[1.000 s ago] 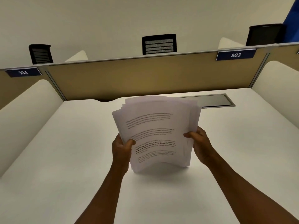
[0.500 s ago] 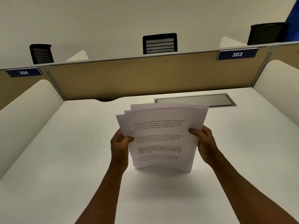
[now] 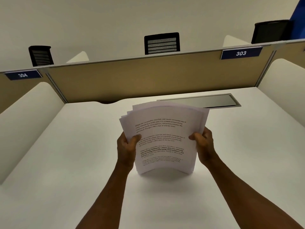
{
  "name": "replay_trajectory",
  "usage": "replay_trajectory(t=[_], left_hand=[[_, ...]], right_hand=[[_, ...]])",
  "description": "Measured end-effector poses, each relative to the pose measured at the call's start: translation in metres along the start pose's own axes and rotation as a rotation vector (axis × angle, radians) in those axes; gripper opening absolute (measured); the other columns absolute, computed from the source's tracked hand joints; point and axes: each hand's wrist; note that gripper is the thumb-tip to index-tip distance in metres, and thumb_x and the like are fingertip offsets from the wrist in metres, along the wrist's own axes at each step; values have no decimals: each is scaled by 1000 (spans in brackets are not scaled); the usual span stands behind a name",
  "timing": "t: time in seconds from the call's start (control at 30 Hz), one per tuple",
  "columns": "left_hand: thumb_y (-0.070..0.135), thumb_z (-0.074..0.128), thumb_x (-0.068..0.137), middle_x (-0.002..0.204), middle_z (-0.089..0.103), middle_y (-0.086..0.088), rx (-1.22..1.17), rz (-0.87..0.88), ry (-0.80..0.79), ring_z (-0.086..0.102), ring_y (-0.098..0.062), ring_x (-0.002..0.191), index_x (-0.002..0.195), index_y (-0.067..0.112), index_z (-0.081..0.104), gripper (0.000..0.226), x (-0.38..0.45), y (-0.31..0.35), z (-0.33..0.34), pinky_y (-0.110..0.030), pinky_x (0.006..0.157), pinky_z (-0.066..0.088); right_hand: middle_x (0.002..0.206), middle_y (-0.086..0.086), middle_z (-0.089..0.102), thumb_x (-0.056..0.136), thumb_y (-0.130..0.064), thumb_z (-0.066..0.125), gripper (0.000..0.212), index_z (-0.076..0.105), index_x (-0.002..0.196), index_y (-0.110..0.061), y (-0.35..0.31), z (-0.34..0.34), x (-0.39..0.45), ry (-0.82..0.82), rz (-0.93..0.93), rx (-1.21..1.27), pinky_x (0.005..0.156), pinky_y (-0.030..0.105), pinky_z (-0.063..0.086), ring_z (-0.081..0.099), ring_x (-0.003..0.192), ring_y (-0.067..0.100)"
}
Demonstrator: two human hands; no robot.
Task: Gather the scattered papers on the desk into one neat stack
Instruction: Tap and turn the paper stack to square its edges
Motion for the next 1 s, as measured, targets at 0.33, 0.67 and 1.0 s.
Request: replay_trajectory(t=[0.33,0.67,1.0], left_hand=[[20,62,69,92,74,-5,67,-15,2,71,-27,84,103,14,66,35,3,1,24,-39,64,60],[16,58,66,85,74,3,83,-85,2,71,-19,76,95,22,68,31,5,-1,26,-28,58,56],[24,64,70,102,68,5,268,14,-22,68,-21,89,108,32,54,40,11,16,22,-44,77,61]], right_hand=[[75,10,66,62,-12,49,18,64,72,-15,-2,10,2,-34,48,-137,65,46,53,64,68,21],[80,4,69,62,-12,50,23,66,78,-17,-7,0,5,-58,122,-151,73,52,57,66,76,23],[89,-1,72,71,-23,60,24,66,94,-26,-19,-5,13,-84,40,-126,66,35,59,69,85,26]])
Point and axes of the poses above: each hand's wrist, its own x-axis towards the middle knuckle, its own z-axis out of the palm, y = z × x
